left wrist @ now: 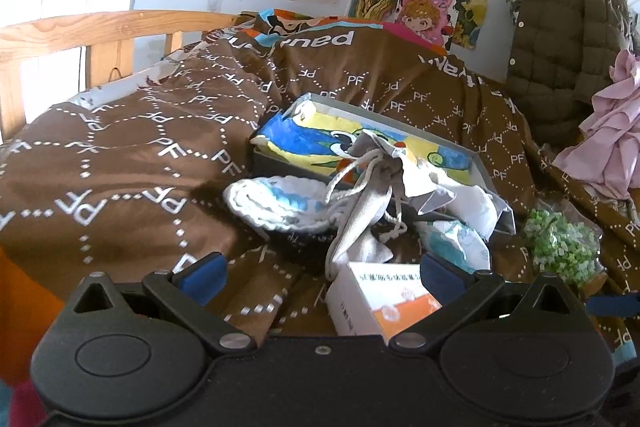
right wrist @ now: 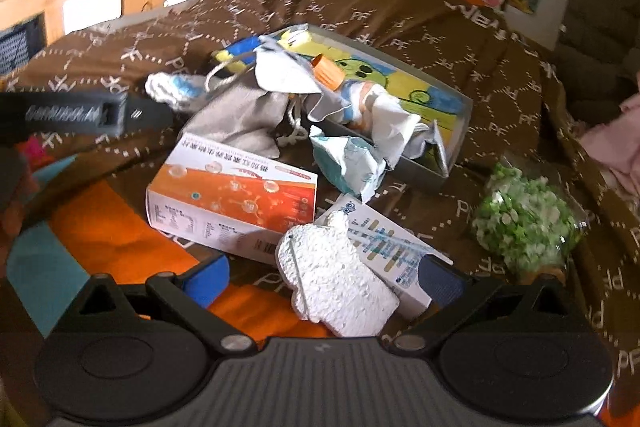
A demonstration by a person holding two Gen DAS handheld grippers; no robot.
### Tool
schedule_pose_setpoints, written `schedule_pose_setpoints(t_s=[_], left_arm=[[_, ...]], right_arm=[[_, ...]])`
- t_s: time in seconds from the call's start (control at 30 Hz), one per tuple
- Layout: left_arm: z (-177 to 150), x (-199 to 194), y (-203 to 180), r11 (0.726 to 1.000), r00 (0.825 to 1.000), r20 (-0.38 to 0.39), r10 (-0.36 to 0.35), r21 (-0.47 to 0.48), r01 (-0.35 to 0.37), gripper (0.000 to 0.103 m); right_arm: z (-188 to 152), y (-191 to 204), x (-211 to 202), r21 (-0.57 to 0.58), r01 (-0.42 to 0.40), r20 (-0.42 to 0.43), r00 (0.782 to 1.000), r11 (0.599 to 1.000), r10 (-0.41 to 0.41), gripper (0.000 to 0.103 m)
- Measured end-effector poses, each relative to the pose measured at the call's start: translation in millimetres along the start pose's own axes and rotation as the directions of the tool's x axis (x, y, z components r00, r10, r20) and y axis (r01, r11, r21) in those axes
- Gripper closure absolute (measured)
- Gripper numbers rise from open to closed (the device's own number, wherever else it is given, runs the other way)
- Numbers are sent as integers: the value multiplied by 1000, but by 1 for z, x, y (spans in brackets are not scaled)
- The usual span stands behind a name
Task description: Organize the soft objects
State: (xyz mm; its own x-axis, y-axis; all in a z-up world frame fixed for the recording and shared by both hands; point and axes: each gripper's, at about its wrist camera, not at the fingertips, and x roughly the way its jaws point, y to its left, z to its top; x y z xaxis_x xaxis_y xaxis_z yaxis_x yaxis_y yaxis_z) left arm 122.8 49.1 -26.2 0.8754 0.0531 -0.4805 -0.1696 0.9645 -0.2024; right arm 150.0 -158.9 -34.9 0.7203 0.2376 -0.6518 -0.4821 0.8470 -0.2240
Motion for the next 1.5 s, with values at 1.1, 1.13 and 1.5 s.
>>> schedule_pose_setpoints(t_s=[1.1, 1.13, 1.5], left_arm=[[22, 137, -61, 899, 894, -125, -429, -157, 410, 2], [22, 142, -63, 898, 890, -141, -433, -160, 411, 3], [18, 176, -64, 885, 863, -250, -440, -281, 371, 5]], right_arm=[[-6, 14, 45, -98, 67, -67, 995, 993, -74, 22], [-6, 13, 46, -97, 72, -67, 995, 993, -79, 23], [-4, 11, 46, -84, 96, -66, 993, 992, -102, 36]])
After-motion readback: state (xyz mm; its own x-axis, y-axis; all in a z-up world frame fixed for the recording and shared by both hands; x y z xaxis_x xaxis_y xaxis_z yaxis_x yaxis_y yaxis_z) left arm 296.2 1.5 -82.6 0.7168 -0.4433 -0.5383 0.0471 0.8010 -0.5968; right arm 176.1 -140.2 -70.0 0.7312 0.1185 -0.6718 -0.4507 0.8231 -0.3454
